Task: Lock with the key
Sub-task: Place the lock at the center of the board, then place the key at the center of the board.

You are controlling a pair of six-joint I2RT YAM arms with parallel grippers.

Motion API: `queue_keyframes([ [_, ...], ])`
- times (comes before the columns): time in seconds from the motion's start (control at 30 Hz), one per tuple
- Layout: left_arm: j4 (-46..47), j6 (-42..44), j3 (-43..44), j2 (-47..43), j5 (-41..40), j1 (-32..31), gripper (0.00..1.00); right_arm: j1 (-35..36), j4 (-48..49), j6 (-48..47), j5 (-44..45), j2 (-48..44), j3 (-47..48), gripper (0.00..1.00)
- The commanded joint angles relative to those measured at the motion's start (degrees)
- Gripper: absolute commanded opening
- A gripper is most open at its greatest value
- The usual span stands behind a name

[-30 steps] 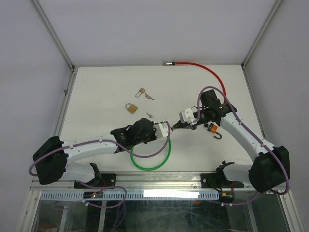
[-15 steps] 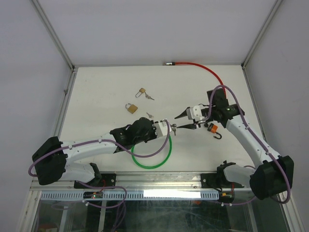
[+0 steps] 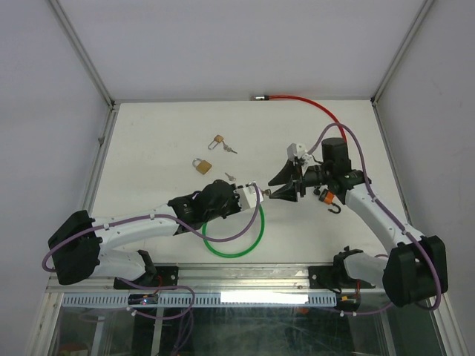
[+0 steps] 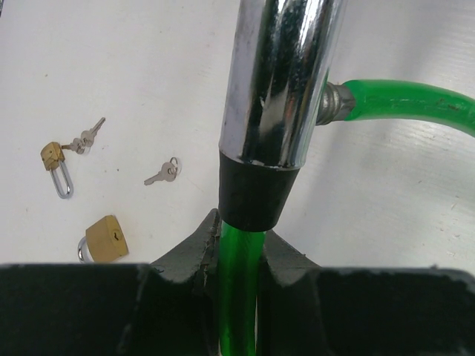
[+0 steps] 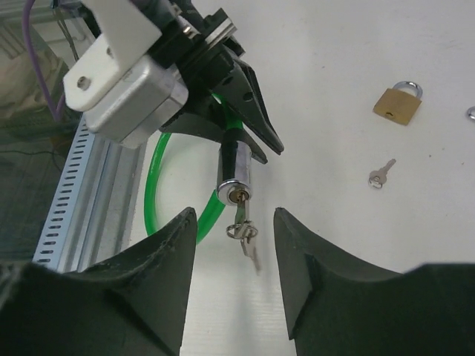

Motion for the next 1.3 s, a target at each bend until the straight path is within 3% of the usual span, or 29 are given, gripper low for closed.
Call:
queue_keyframes([
  [0.0, 5.0, 0.0, 1.2, -1.7, 0.7, -0.1, 0.00, 0.7, 4.9, 9.3, 2.2, 1.2, 2.1, 0.47],
  [0.17, 4.9, 0.1, 1.4, -1.4, 0.6, -0.1, 0.00, 2.4, 5.9, 10.8, 3.7, 2.0, 1.6, 0.42],
  [0.33, 4.9, 0.2, 1.4, -1.6, 0.5, -0.1, 0.00, 3.2, 1.5, 6.0, 3.9, 3.0, 3.0, 0.26],
  [0.4, 5.0, 0.3, 1.3, -1.7, 0.4, -0.1, 0.00, 3.3, -0.7, 5.4, 3.9, 3.1, 3.9, 0.24],
  [0.6, 4.9, 0.6, 1.4, -1.7, 0.4, -0.2, 0.00, 3.9, -8.9, -8.1, 5.5, 2.4, 6.5, 0.00],
  [0.7, 4.6, 0.7, 1.6, -1.5, 0.6, -0.1, 0.00, 4.6, -13.8, -17.9, 5.9, 1.5, 7.1, 0.00],
  [0.87, 4.1, 0.6, 2.0, -1.0, 0.9, -0.1, 0.00, 5.2, -17.9, -25.7, 7.0, 0.2, 7.6, 0.00],
  [1.1, 3.8, 0.7, 1.6, -0.9, 0.2, -0.1, 0.00, 5.1, -24.1, -33.7, 9.3, -2.3, 9.3, 0.00],
  [1.27, 3.7, 1.6, 0.9, -1.3, -1.8, -0.1, 0.00, 2.9, -26.9, -34.2, 9.3, -1.7, 9.9, 0.00],
])
